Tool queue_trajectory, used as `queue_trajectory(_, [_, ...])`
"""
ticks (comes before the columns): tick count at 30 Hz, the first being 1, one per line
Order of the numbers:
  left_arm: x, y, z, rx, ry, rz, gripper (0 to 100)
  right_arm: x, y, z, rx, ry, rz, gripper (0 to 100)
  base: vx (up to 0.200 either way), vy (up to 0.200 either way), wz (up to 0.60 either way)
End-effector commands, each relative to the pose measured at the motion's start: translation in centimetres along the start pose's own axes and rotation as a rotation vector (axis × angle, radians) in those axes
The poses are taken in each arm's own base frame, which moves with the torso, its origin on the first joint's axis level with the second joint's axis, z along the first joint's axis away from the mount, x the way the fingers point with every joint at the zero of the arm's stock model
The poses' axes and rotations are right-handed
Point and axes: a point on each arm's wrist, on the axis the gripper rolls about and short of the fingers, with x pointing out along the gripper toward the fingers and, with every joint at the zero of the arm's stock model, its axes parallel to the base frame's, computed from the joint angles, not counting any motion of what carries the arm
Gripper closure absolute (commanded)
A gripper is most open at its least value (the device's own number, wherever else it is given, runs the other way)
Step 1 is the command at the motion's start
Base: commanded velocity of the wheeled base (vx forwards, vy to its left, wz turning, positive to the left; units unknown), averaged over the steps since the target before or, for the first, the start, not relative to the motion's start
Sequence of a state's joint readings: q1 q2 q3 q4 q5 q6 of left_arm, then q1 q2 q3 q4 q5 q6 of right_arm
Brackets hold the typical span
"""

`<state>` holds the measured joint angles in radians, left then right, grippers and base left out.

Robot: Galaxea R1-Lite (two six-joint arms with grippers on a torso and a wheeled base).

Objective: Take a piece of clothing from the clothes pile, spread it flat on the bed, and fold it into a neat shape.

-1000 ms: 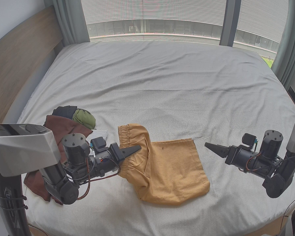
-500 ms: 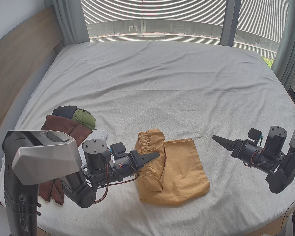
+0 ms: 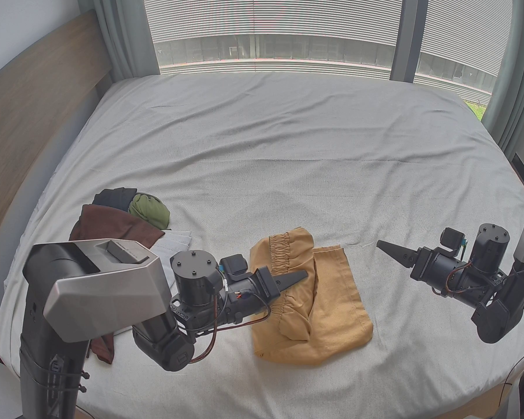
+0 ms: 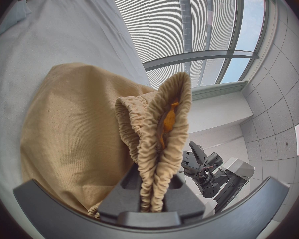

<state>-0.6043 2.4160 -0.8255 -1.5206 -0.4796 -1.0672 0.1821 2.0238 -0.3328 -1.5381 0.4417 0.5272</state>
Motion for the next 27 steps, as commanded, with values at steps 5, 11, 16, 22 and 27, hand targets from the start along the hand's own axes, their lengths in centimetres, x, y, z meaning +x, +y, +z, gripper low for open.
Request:
queue_trajectory(5, [1.5, 0.4, -0.9, 0.0, 0.027, -0.01, 100, 0.0, 0.0, -0.1, 0.0, 0.004, 0.0, 0, 0.0, 0.0, 0.0])
queue_trajectory(11, [2.1, 0.8, -1.1, -0.003, 0.035, -0.008, 100, 0.0, 0.0, -0.1, -0.001, 0.003, 0.001, 0, 0.0, 0.0, 0.0])
queue_trajectory(16, [2.3, 0.8, -1.0, -0.005, 0.032, -0.003, 100, 0.0, 0.0, -0.1, 0.001, 0.003, 0.001, 0, 0.0, 0.0, 0.0])
queue_trajectory(22, [2.4, 0.9, -0.6, -0.004, 0.017, 0.004, 0, 0.0, 0.0, 0.0, -0.002, 0.0, 0.002, 0, 0.0, 0.0, 0.0])
queue_trajectory(27, [3.2, 0.8, 0.0, 0.016, -0.052, 0.0, 0, 0.0, 0.0, 0.0, 0.0, 0.0, 0.002, 0, 0.0, 0.0, 0.0])
